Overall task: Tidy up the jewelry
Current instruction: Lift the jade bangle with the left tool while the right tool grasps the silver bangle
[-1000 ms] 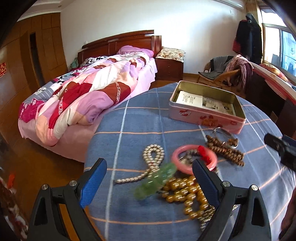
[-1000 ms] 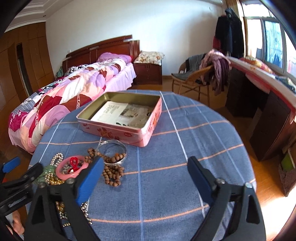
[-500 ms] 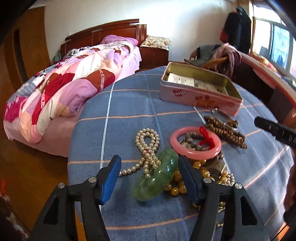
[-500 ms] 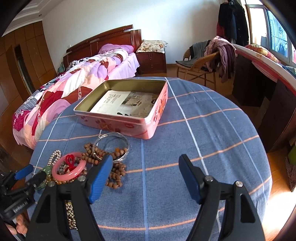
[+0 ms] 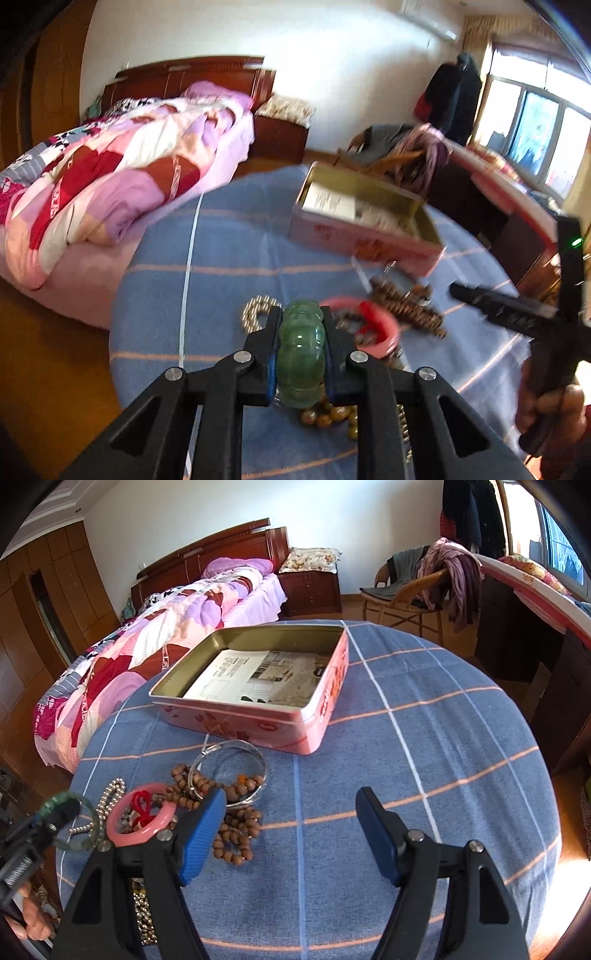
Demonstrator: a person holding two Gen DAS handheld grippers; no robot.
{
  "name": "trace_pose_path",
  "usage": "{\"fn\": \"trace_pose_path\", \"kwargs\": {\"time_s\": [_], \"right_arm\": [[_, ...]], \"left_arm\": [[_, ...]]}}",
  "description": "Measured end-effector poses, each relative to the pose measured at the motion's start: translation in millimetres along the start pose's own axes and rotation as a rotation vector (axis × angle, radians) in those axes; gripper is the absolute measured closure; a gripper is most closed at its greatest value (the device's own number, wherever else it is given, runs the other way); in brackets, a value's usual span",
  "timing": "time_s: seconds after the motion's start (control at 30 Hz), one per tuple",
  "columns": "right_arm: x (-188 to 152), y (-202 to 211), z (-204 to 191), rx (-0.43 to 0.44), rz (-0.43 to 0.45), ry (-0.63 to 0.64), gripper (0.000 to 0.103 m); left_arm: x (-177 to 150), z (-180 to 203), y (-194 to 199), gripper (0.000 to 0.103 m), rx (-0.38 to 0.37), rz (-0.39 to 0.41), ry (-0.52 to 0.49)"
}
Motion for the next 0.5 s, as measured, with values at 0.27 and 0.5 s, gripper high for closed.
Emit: {"fn": "trace_pose_path", "kwargs": {"time_s": [0.27, 0.5], "right_arm": [[12.2, -13.5, -15.3, 0.104, -0.026, -0.018, 0.018], [19.7, -51.7, -38.0, 0.094, -0.11, 0.016, 0.01]], "left_arm": [[20.0, 11.8, 15.1, 0.085, -0.079, 0.075, 0.012], [20.1, 9.6, 12.6, 0.085, -0.069, 0.071, 0.017]]}}
Point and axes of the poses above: each gripper's, at about its wrist camera, not at the fingertips, and y roughly against the way its jaws point, z to its right, x to its top, the point moved 7 cm from there along -y, roughly the way its jaws point, and after that the axes turned 9 degrees about -z, right-handed, at the moved point
